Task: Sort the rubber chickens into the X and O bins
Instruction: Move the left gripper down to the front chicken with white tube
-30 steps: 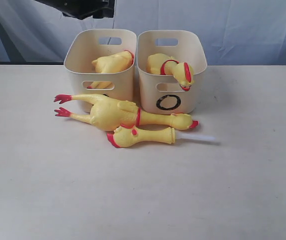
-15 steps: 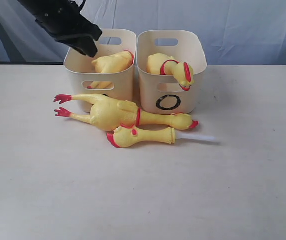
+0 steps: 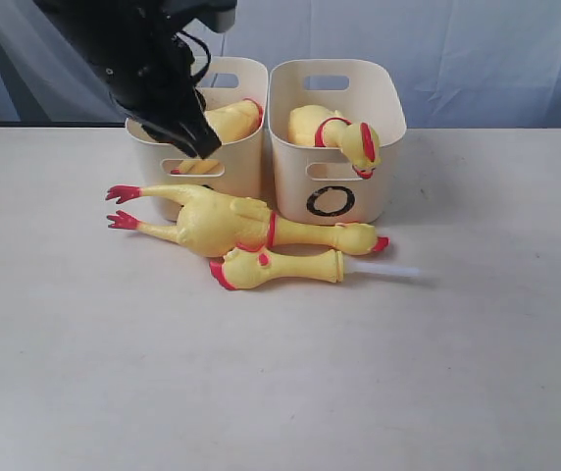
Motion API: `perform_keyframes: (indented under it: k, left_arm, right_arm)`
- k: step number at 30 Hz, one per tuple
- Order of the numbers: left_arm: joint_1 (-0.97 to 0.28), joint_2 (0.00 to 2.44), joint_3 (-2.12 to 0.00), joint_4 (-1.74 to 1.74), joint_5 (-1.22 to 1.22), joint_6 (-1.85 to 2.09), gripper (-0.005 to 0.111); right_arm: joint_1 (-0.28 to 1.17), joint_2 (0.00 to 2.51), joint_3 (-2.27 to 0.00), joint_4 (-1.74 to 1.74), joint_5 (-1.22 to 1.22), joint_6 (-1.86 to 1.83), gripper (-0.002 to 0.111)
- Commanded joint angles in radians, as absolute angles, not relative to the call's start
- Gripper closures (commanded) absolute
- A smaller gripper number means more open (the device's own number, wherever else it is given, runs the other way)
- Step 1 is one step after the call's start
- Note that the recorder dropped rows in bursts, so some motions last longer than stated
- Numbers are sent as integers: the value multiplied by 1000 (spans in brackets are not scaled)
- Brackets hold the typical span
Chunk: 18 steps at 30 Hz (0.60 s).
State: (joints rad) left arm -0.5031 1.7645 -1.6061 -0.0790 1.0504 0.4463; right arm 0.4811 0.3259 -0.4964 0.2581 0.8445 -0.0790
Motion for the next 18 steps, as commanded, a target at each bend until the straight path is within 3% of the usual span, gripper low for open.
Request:
perform_keyframes:
  k: [1, 6, 14, 18]
  left_arm:
    - [-604, 1705, -1478, 23, 957, 446, 85]
    - [-737, 1693, -1389, 136, 908, 456, 107]
    - [-926, 1705, -1278, 307, 640, 517, 107]
    - [-940, 1770, -1260, 310, 602, 517, 107]
  right_arm:
    - [481, 320, -491, 248, 841, -78, 109]
    - [481, 320, -491, 248, 841, -78, 109]
    - [481, 320, -491, 248, 841, -78, 109]
    - [481, 320, -491, 248, 841, -78, 109]
